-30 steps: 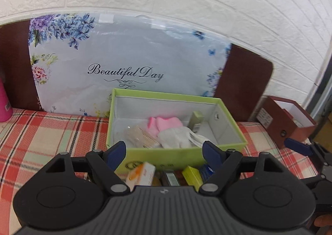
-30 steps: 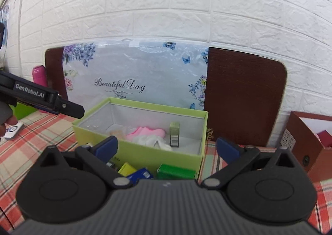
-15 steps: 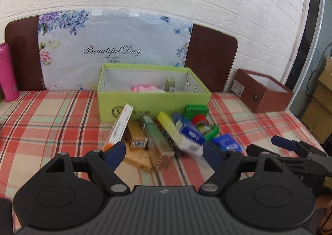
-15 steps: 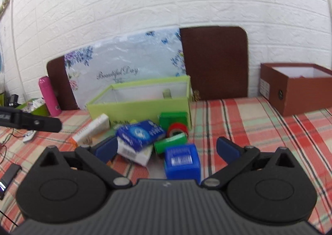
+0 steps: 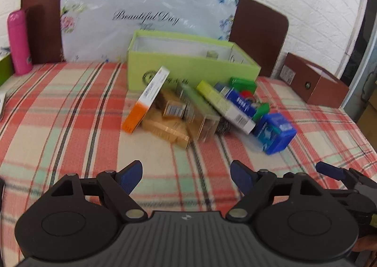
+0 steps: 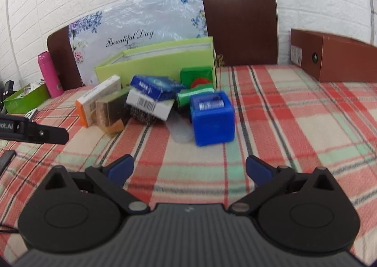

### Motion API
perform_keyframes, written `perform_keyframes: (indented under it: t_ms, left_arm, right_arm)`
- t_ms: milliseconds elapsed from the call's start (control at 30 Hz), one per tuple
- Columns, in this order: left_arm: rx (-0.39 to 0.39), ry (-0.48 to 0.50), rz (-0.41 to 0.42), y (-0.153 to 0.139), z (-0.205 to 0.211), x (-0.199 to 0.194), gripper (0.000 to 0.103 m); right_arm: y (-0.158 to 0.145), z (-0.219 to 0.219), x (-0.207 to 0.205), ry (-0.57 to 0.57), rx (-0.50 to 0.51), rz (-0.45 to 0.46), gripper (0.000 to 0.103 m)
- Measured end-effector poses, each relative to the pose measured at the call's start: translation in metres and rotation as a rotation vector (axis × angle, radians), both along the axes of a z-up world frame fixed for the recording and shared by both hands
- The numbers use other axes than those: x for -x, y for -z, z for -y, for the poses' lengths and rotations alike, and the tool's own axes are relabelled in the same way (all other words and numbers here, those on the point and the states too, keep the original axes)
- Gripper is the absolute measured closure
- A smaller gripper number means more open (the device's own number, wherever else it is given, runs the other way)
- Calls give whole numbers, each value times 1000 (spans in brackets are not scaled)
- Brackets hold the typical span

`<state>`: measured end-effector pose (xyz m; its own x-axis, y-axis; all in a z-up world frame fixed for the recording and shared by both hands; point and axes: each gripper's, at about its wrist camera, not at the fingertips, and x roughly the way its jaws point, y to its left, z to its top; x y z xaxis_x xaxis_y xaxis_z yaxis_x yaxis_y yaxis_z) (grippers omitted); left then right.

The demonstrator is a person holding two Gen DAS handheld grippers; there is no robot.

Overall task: Organize objects
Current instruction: 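Move both tools back toward the remaining items on the table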

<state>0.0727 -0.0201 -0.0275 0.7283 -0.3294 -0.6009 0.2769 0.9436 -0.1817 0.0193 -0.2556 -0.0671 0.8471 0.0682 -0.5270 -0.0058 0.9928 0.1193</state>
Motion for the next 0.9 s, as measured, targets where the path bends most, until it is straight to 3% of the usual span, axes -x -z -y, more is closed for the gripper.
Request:
perform_keyframes:
  t_ms: [200,333,400,433,467,500,567,733,900]
  left_arm:
    - [4,21,24,-3,19,-29,18]
    - [16,6,11,2,26,-50,22]
    - [19,-2,-7,3,28,-60,33]
    - [22,-3,-18,4,29,-65,36]
    - [28,0,-27,5,30,-69,46]
    - [32,5,-39,6,30,-72,59]
    - [53,11,-60,7,28,-75,71]
    - [39,26,-38,1,18,-54,76]
    - [-3,79,-62,2,-10,-5,79]
  right_arm:
    - [-7,4,-42,23,73,7,0]
    - [-1,3,-69,18,107,-16,7]
    - [2,3,-79,22,113,-24,14]
    - [4,4,-83,22,115,-28,23]
    - [6,5,-87,23,117,-35,41]
    - [6,5,-88,32,122,-46,49]
    - [5,7,-82,28,108,-42,48]
    - [-5,1,-45,-22,83,-35,48]
    - [-4,-9,-4,-119,-2,-97,48]
